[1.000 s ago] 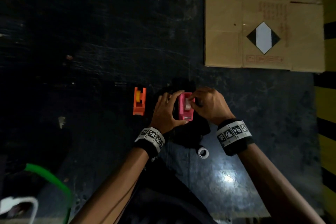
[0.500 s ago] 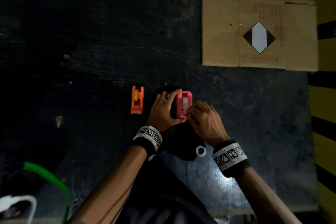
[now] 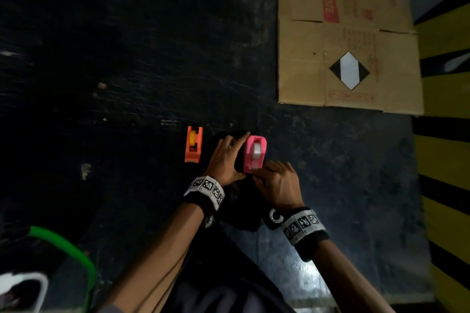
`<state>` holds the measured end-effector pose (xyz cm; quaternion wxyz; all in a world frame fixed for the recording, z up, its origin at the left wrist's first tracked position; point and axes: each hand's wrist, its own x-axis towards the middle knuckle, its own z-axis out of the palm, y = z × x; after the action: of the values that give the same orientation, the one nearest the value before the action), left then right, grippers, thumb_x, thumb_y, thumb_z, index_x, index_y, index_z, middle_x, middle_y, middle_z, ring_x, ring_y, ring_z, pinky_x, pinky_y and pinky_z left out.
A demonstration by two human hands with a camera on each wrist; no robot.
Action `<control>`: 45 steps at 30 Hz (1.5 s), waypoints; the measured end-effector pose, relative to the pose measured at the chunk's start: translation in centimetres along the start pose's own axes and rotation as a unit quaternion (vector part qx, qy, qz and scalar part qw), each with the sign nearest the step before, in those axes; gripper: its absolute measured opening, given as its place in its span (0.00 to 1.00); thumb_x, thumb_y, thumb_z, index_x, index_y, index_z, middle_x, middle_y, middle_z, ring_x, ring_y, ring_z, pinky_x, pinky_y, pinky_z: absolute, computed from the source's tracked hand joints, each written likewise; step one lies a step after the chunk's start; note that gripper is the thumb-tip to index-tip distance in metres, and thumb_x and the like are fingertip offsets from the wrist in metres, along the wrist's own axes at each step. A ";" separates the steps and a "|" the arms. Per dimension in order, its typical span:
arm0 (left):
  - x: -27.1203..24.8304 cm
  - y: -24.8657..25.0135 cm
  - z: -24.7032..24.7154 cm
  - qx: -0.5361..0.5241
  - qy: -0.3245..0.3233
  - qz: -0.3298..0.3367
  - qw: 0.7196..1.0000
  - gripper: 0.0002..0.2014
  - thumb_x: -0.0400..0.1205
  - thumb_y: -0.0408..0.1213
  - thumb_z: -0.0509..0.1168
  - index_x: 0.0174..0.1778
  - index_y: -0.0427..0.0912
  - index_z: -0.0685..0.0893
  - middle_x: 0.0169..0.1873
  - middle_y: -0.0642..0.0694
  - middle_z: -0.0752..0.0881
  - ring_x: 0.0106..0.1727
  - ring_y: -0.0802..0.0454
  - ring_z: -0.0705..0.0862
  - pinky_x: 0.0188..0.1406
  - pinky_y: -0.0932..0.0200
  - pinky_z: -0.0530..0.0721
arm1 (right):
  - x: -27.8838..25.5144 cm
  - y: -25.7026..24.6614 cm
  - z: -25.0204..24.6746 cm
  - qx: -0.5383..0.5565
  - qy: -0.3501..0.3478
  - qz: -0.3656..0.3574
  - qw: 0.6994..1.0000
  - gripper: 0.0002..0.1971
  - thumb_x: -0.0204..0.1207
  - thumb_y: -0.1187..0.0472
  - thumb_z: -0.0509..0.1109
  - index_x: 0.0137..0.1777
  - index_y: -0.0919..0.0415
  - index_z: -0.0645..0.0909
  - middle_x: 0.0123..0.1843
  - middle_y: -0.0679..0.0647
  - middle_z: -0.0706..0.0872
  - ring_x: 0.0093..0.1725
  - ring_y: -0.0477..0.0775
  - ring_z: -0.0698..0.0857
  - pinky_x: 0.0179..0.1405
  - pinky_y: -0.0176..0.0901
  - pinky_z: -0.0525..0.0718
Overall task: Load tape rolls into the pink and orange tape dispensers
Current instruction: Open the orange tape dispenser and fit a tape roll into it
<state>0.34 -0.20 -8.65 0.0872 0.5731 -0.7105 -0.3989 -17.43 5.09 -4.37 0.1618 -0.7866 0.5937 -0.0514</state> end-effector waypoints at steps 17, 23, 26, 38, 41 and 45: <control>-6.8 -6.0 -12.7 -0.116 0.193 -0.136 0.965 0.21 0.73 0.35 0.75 0.63 0.49 0.86 0.39 0.46 0.90 0.39 0.47 0.87 0.50 0.51 0.86 | 8.3 -6.6 -1.9 0.138 -0.038 0.015 0.990 0.15 0.74 0.54 0.77 0.61 0.50 0.88 0.47 0.48 0.92 0.41 0.48 0.89 0.46 0.52 0.90; -3.3 -10.0 -12.7 -0.145 0.042 -0.137 0.979 0.39 0.69 0.39 0.81 0.77 0.54 0.75 0.59 0.43 0.88 0.59 0.44 0.87 0.63 0.48 0.84 | 12.6 -7.6 2.3 0.190 -0.165 0.040 0.967 0.39 0.71 0.52 0.83 0.81 0.52 0.71 0.58 0.49 0.86 0.45 0.46 0.86 0.43 0.25 0.78; -2.1 -10.6 -11.9 -0.152 0.030 -0.101 0.983 0.43 0.65 0.43 0.83 0.77 0.57 0.75 0.67 0.43 0.84 0.65 0.46 0.84 0.68 0.48 0.83 | 13.3 -7.1 4.3 0.191 -0.126 0.037 0.973 0.39 0.67 0.53 0.85 0.78 0.51 0.75 0.59 0.52 0.87 0.56 0.52 0.87 0.53 0.36 0.78; -4.7 -9.6 -12.2 -0.263 0.035 -0.056 0.963 0.35 0.62 0.36 0.85 0.66 0.51 0.83 0.52 0.50 0.92 0.53 0.57 0.91 0.58 0.56 0.88 | 10.6 -6.3 1.5 0.311 -0.116 0.022 0.943 0.34 0.67 0.57 0.87 0.72 0.48 0.79 0.55 0.45 0.89 0.47 0.46 0.92 0.45 0.27 0.86; -7.5 -8.4 -12.6 -0.244 0.073 -0.053 0.966 0.34 0.62 0.34 0.84 0.65 0.51 0.83 0.46 0.50 0.92 0.48 0.55 0.91 0.54 0.57 0.88 | 7.6 -5.8 -0.3 0.335 -0.107 0.024 0.936 0.35 0.67 0.61 0.87 0.72 0.45 0.77 0.55 0.50 0.92 0.47 0.46 0.93 0.43 0.27 0.85; -11.8 -7.5 -10.7 -0.137 0.113 -0.121 0.977 0.30 0.60 0.40 0.84 0.58 0.60 0.83 0.42 0.55 0.90 0.44 0.55 0.89 0.50 0.54 0.88 | 2.5 -4.8 -1.6 0.371 -0.081 0.063 0.923 0.34 0.66 0.64 0.87 0.70 0.44 0.79 0.51 0.47 0.93 0.46 0.38 0.93 0.46 0.29 0.87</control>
<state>15.94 5.04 -2.60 0.1959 0.6785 -0.5600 -0.4331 -12.74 3.60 -1.62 0.4927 -0.6328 0.5651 -0.1936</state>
